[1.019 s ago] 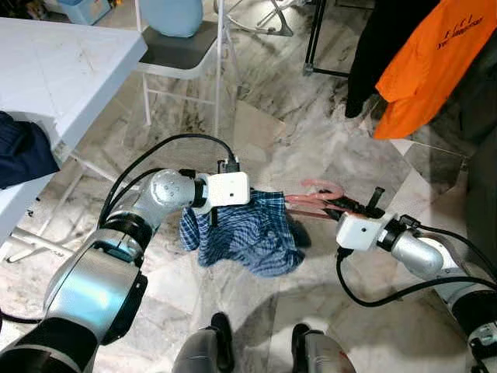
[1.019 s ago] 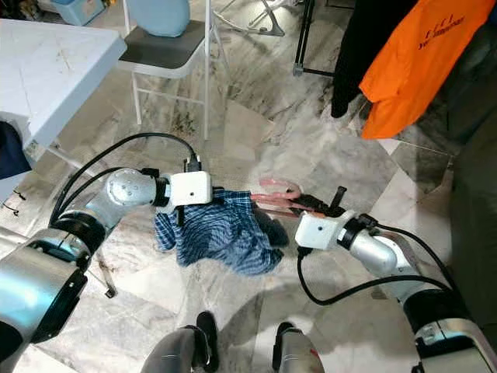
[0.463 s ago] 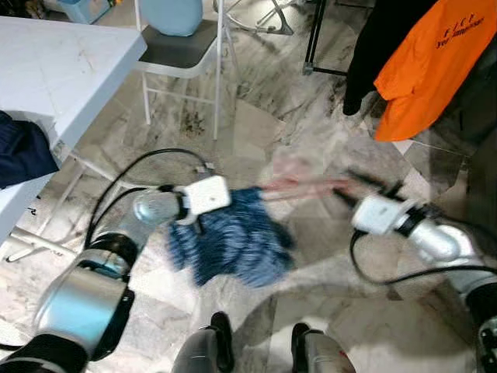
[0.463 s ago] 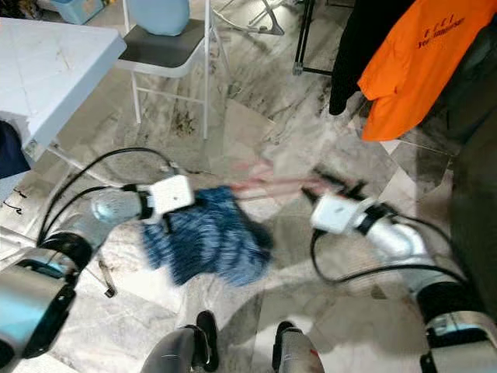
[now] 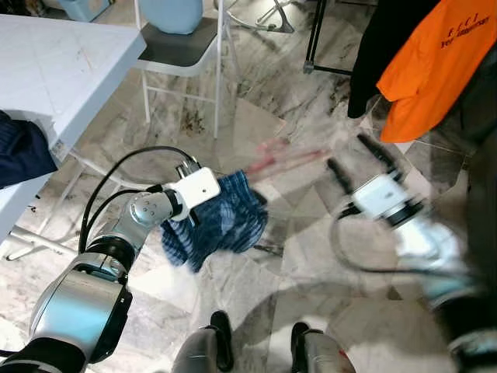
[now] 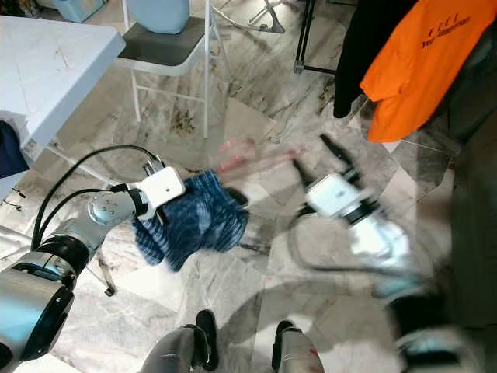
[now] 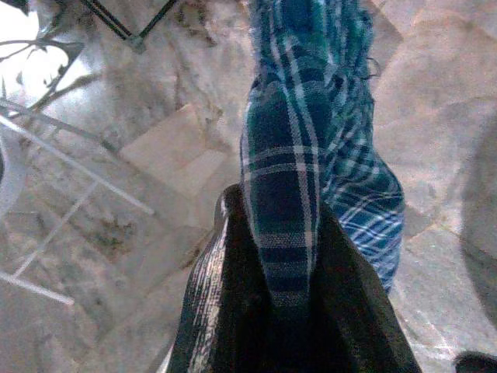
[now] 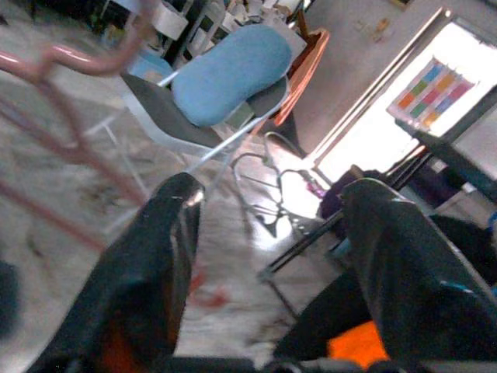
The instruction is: Hang hanger
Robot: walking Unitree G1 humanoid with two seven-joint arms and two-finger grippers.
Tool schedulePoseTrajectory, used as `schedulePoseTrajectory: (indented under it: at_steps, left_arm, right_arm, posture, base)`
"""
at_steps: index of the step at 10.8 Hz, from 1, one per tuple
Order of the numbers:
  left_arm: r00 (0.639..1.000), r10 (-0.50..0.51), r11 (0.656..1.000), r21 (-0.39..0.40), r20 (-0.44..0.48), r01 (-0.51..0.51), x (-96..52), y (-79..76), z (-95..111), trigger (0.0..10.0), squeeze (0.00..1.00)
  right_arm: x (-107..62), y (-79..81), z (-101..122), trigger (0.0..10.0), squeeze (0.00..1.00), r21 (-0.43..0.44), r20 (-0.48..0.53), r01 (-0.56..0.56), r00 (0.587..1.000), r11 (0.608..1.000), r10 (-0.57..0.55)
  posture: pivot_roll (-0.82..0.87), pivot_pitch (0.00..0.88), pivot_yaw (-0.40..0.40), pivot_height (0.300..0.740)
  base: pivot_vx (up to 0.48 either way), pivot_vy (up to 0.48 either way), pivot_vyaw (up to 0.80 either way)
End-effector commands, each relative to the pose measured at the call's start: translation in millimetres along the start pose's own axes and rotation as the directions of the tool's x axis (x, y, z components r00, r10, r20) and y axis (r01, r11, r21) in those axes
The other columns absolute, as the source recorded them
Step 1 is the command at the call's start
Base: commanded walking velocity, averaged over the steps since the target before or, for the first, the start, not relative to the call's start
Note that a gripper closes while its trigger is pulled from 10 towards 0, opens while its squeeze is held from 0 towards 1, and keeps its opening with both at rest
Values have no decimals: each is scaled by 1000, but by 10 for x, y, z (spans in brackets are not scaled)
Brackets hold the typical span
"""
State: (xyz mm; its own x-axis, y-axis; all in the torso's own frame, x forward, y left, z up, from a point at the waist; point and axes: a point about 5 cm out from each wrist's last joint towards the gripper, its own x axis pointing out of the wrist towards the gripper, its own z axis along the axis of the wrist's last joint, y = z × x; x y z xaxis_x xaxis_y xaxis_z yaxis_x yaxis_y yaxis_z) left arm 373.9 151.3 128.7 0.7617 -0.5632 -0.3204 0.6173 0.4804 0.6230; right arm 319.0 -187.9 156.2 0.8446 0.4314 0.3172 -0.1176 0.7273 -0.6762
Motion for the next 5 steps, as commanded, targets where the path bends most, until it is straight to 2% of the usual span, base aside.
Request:
schedulePoseTrajectory:
  at_steps: [1,3,4,5]
  left_arm:
    - [997,80,996,-28,16,-80,-10,107,39,0,0]
    - [987,148,987,-76,63,-143,11,191,139,0,0]
    - [981,177,980,-104,78,-169,24,218,178,0,0]
    - [980,173,977,-145,99,-158,38,196,199,0,0]
  right_arm:
    - [-79,96,-23,10000,1000,71,-31,57,998,996,-55]
    - [-190,254,-66,10000,1000,177,-107,170,982,969,-153]
    - [-287,355,-141,10000,1000,263,-203,260,956,929,-211]
    - [-344,463,-233,10000,1000,312,-298,292,934,904,-198]
  posture:
    - [-84,284,120,740]
    - [-88,281,140,740]
    - [-88,281,144,740]
    - [-92,283,146,740]
  base:
    - [0,0,0]
    - [0,0,0]
    - [0,0,0]
    - [0,0,0]
